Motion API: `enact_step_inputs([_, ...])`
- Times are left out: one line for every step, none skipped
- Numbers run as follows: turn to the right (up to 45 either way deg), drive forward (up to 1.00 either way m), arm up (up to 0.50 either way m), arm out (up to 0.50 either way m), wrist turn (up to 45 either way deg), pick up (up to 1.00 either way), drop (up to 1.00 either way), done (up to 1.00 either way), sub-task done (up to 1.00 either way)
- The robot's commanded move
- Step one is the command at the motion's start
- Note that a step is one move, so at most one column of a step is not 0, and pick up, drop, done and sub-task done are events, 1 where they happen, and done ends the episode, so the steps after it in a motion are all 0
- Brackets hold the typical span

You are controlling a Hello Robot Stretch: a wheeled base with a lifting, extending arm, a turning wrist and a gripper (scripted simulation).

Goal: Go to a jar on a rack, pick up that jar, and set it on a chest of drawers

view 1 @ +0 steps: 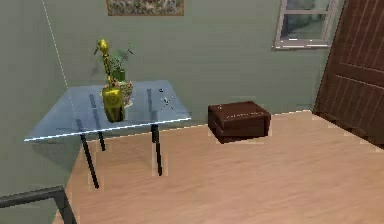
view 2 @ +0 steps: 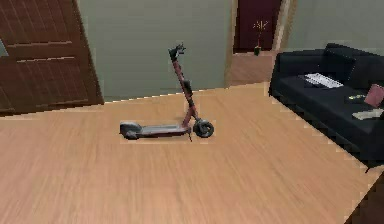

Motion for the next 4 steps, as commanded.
enact_step_inputs([15.0,0.0,0.0,0.0,0.0,0.0,0.0,0.0,0.0])
enact_step_inputs([0.0,0.45,0.0,0.0,0.0,0.0,0.0,0.0,0.0])
enact_step_inputs([45.0,0.0,0.0,0.0,0.0,0.0,0.0,0.0,0.0])
enact_step_inputs([45.0,0.0,0.0,0.0,0.0,0.0,0.0,0.0,0.0])
